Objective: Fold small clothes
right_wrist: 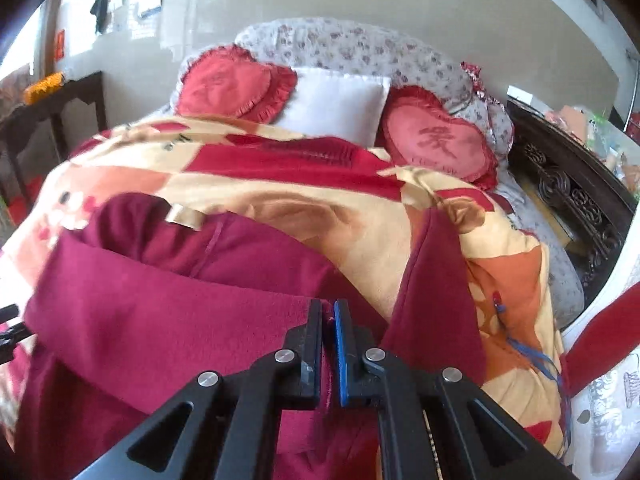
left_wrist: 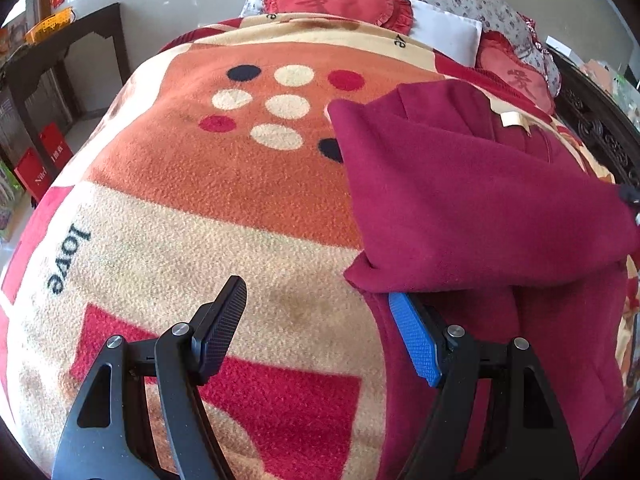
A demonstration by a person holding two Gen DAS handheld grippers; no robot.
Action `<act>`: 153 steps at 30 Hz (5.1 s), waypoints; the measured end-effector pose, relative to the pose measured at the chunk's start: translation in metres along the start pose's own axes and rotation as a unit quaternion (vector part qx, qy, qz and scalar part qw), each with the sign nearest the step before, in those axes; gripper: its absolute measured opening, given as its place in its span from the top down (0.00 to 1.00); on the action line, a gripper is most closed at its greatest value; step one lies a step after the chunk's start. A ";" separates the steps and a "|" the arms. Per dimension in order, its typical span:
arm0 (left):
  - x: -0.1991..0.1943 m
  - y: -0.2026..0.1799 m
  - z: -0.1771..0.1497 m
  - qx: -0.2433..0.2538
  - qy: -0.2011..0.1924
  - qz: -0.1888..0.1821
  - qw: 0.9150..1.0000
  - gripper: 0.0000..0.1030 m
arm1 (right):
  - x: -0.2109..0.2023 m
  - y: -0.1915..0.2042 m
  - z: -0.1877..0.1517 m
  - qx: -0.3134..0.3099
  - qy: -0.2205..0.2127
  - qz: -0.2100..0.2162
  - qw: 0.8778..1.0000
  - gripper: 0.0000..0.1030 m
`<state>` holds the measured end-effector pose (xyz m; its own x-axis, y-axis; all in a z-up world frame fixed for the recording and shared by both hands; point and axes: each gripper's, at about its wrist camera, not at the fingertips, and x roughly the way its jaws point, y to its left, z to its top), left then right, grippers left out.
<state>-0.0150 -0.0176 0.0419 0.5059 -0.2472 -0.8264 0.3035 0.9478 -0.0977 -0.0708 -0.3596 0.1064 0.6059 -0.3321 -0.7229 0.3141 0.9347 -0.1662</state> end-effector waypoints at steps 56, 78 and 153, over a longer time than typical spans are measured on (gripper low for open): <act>-0.017 -0.066 0.021 0.036 -0.003 -0.043 0.998 0.27 | -0.005 -0.026 -0.044 0.158 0.010 0.118 0.980 0.46; -0.001 -0.047 0.024 0.008 0.014 -0.043 0.999 0.27 | 0.120 -0.101 0.033 0.194 0.073 -0.066 0.976 0.81; -0.031 -0.007 0.051 -0.109 -0.067 -0.139 0.982 0.87 | -0.028 -0.047 -0.071 0.201 0.006 0.191 0.961 0.26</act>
<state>0.0084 -0.0264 0.0964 0.5335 -0.5128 -0.6726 0.2725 0.8570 -0.4373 -0.1550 -0.3853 0.0869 0.7246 0.0288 -0.6886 0.3291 0.8634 0.3823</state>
